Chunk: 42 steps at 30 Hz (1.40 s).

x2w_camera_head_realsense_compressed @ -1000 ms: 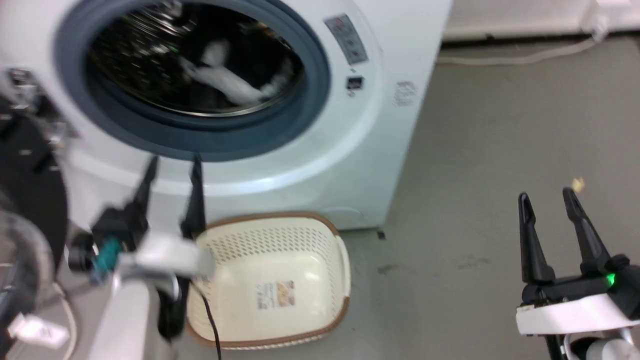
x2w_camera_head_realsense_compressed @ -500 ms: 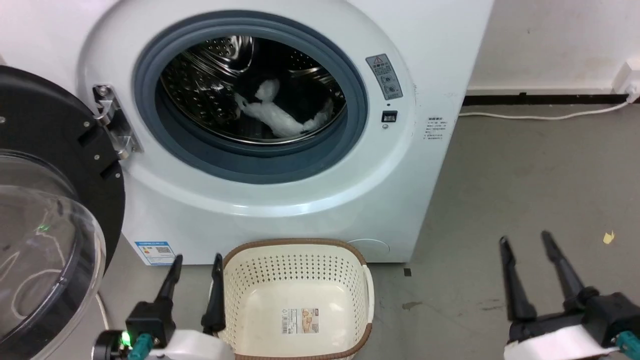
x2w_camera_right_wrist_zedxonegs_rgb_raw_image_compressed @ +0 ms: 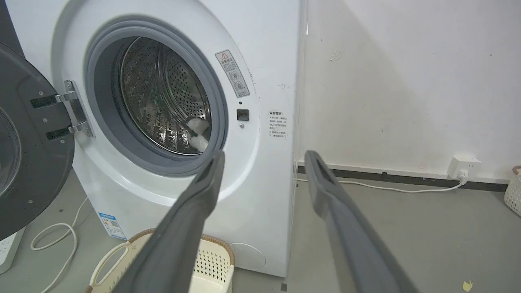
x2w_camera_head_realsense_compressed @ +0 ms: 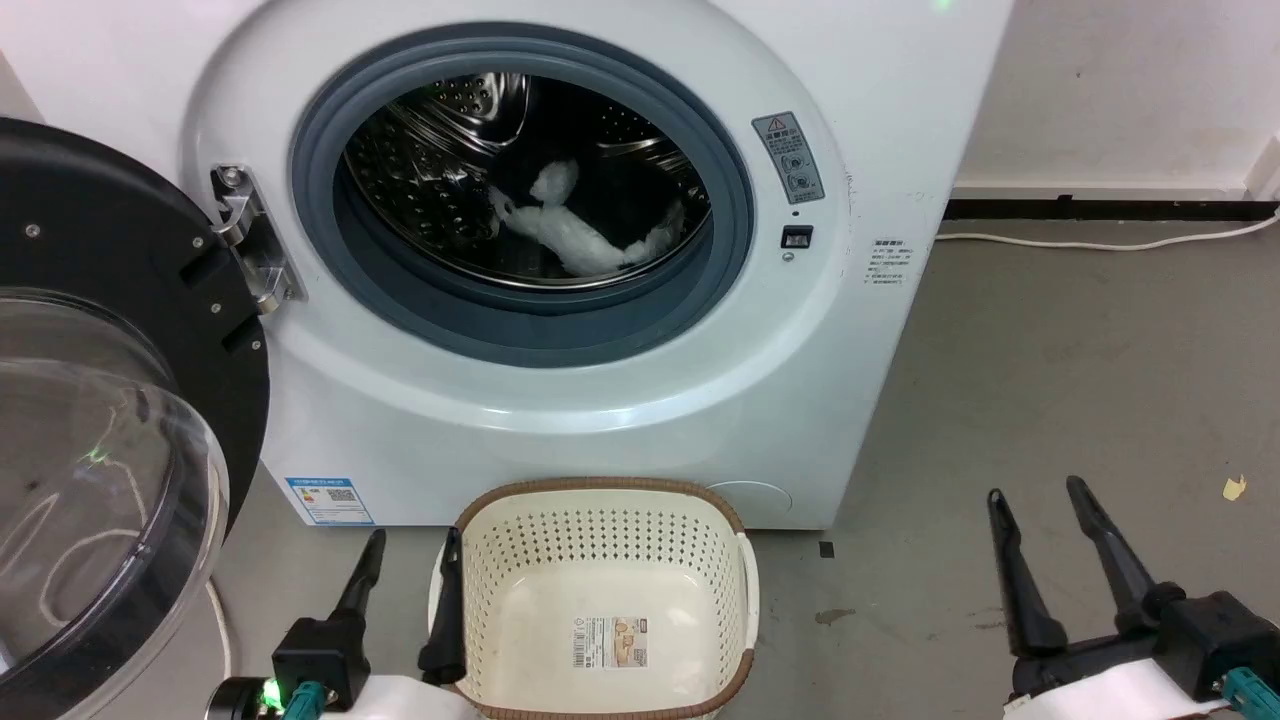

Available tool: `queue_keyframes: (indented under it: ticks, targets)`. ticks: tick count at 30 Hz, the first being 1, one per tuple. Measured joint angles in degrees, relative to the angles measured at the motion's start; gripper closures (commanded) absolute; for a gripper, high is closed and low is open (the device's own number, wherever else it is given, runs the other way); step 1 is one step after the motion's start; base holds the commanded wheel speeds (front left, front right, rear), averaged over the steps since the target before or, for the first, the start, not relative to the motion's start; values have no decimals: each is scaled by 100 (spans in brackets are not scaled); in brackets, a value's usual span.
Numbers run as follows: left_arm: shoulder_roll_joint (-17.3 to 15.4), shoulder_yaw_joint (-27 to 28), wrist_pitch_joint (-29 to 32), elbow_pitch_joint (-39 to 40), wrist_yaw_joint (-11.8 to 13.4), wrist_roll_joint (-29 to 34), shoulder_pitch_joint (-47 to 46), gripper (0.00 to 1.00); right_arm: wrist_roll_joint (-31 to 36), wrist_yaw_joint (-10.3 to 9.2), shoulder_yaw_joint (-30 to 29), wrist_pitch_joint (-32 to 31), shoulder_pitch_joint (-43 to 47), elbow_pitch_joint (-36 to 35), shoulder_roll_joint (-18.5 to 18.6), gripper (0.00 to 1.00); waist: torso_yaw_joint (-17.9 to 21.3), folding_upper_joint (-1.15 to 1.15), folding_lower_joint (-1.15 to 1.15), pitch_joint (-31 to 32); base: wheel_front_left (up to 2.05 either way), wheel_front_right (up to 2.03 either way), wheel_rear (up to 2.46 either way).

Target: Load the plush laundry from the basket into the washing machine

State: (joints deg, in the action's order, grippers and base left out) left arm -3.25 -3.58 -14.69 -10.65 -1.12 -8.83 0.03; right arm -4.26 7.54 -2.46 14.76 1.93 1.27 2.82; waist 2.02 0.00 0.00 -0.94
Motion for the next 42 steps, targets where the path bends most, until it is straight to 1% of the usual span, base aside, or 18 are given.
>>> queue_keyframes:
  ticks: [1, 9, 42]
  targets:
    - [4, -3, 3, -1, -1, 1, 0, 100, 0, 0, -1, -2, -3, 1, 0, 100, -2, 0, 0, -1, 0, 0, 0]
    - [19, 15, 37, 7, -2, 5, -1, 100, 1, 0, -1, -13, -5, 1, 0, 100, -11, 0, 0, 3, 0, 0, 0]
    - [22, 90, 435, 290, 1, 221, -1, 100, 80, 0, 70, -443, -14, -9, 0, 100, -65, 0, 0, 29, 0, 0, 0]
